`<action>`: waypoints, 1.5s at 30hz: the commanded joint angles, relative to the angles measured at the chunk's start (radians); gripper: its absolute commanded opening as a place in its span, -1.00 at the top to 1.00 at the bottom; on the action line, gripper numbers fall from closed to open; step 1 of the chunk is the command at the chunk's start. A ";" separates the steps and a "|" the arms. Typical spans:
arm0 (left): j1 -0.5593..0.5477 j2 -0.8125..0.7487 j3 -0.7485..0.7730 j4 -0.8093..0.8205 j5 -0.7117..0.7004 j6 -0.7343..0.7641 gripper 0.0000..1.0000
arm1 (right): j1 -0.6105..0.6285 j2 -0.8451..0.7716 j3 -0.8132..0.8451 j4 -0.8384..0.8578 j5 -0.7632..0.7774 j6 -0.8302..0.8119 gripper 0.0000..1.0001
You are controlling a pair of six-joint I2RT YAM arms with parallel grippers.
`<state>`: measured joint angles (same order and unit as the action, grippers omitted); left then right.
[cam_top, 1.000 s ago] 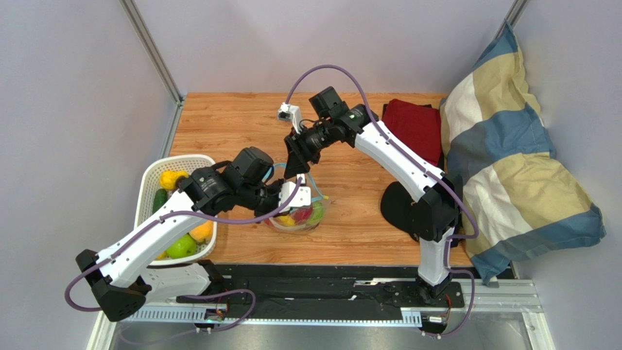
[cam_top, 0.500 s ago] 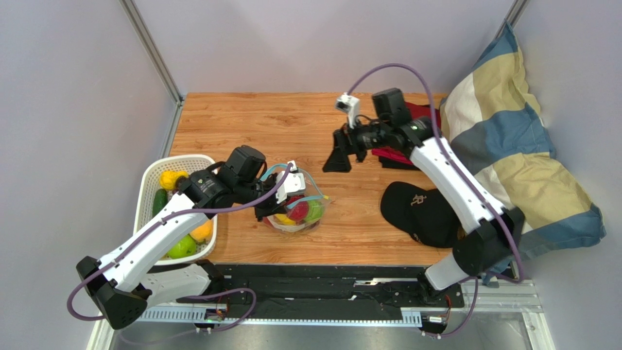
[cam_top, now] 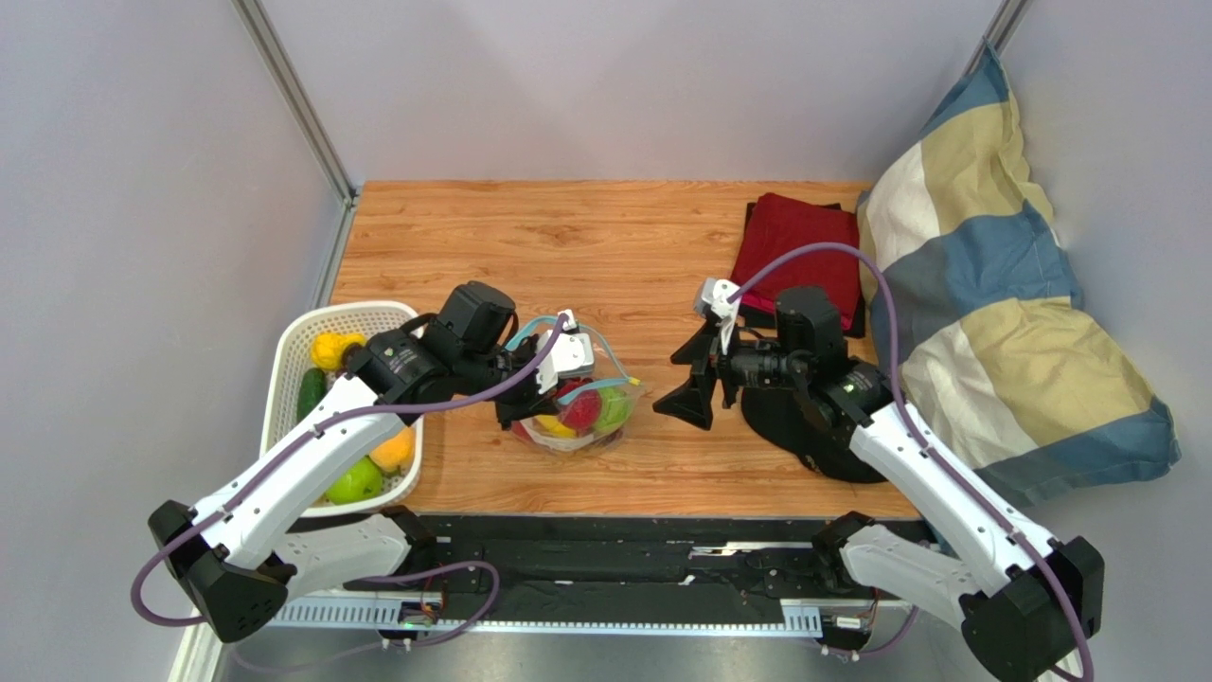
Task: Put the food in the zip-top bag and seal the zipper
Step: Zip the zipper food storage bag at the center of the board.
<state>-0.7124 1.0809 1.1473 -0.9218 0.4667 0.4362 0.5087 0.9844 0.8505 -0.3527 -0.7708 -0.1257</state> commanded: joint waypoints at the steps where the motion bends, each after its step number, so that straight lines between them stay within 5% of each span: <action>1: 0.007 0.001 0.034 0.023 0.027 -0.013 1.00 | 0.039 0.028 -0.033 0.266 0.021 -0.009 -0.77; 10: 0.014 -0.004 0.034 0.020 0.038 -0.008 1.00 | 0.146 0.053 -0.087 0.345 0.068 -0.087 -0.59; 16: 0.016 -0.012 0.031 0.018 0.039 -0.007 1.00 | 0.152 0.079 -0.070 0.328 0.090 -0.129 -0.11; 23: 0.019 -0.022 0.029 0.021 0.046 -0.017 1.00 | 0.156 0.096 -0.056 0.294 0.084 -0.150 0.77; 26: 0.019 -0.029 0.022 0.018 0.056 -0.013 1.00 | 0.160 0.086 -0.056 0.305 0.096 -0.138 1.00; 29: 0.021 -0.042 0.037 0.020 0.058 -0.010 0.77 | 0.166 0.077 -0.053 0.308 0.100 -0.135 1.00; 30: 0.019 -0.050 0.049 0.024 0.065 -0.016 0.54 | 0.166 0.073 -0.054 0.314 0.105 -0.134 1.00; 31: 0.019 -0.061 0.063 0.040 0.072 -0.028 0.07 | 0.169 0.069 -0.054 0.319 0.110 -0.134 1.00; 34: 0.019 -0.125 0.069 0.168 0.102 -0.065 -0.28 | 0.172 0.074 -0.050 0.316 0.111 -0.135 1.00; 45: -0.036 0.039 0.120 0.337 0.205 0.157 -0.29 | 0.203 0.083 -0.036 0.322 0.160 -0.115 1.00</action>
<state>-0.7124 1.0691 1.2781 -0.6621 0.6125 0.4786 0.7013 1.0775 0.7685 -0.0834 -0.6403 -0.2405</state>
